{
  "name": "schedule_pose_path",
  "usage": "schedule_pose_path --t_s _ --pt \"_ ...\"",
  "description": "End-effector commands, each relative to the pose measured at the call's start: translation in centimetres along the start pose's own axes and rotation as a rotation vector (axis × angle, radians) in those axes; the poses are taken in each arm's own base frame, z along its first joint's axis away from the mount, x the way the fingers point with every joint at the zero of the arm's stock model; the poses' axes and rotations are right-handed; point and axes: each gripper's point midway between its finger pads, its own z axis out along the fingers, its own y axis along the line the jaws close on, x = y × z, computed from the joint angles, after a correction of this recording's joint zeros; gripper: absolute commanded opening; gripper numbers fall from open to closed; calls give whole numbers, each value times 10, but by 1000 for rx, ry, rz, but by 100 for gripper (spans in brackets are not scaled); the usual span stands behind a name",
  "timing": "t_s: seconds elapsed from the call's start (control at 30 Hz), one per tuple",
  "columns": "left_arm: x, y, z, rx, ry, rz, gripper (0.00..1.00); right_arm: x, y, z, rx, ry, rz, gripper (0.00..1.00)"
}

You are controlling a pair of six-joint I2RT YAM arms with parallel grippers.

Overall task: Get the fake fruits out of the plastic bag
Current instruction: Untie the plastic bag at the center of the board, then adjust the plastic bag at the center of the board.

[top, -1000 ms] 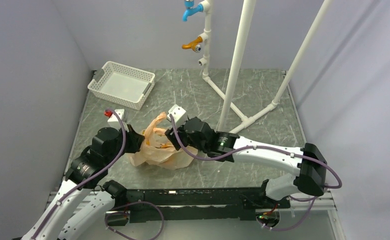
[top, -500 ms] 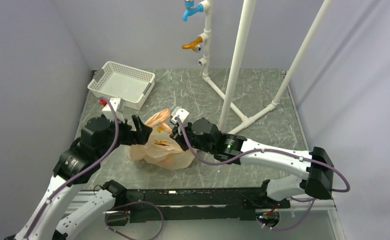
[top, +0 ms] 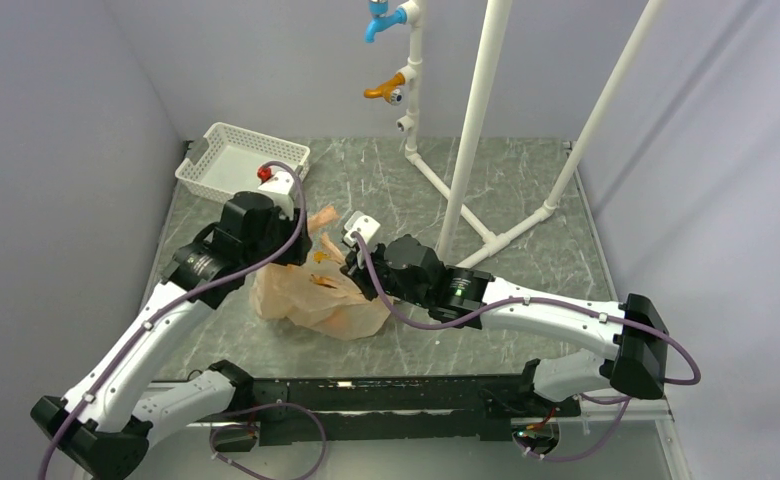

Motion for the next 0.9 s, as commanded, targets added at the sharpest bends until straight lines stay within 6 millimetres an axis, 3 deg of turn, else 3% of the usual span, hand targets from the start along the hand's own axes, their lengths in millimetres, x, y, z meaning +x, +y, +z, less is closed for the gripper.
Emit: schedule_pose_path --t_s 0.0,0.17,0.27,0.43,0.47,0.57,0.6,0.67,0.8,0.87 --pt "-30 29 0 -186 -83 -18 37 -41 -14 -10 70 -115 5 0" --pt "-58 53 -21 -295 -196 -61 17 -54 -46 -9 209 -101 24 0" --pt "-83 72 -41 -342 -300 -99 14 -69 -64 -6 236 -119 9 0" --pt "-116 97 -62 -346 -400 -150 9 -109 -112 5 326 -153 -68 0" --pt "-120 99 -65 -342 -402 -160 8 -121 -119 5 349 -175 -73 0" --pt "-122 102 -70 -332 -396 -186 7 -129 -133 14 404 -174 -115 0" --pt "-119 101 -70 -324 -398 -188 7 -126 -135 18 418 -153 -121 0" --pt "-94 98 -55 -289 -358 -200 6 -113 -133 25 404 -115 -106 0" --pt "-24 92 -21 -218 -240 -250 3 -60 -110 26 293 -36 -5 0" --pt "3 90 -14 -203 -207 -262 3 -31 -94 21 220 0 59 1"
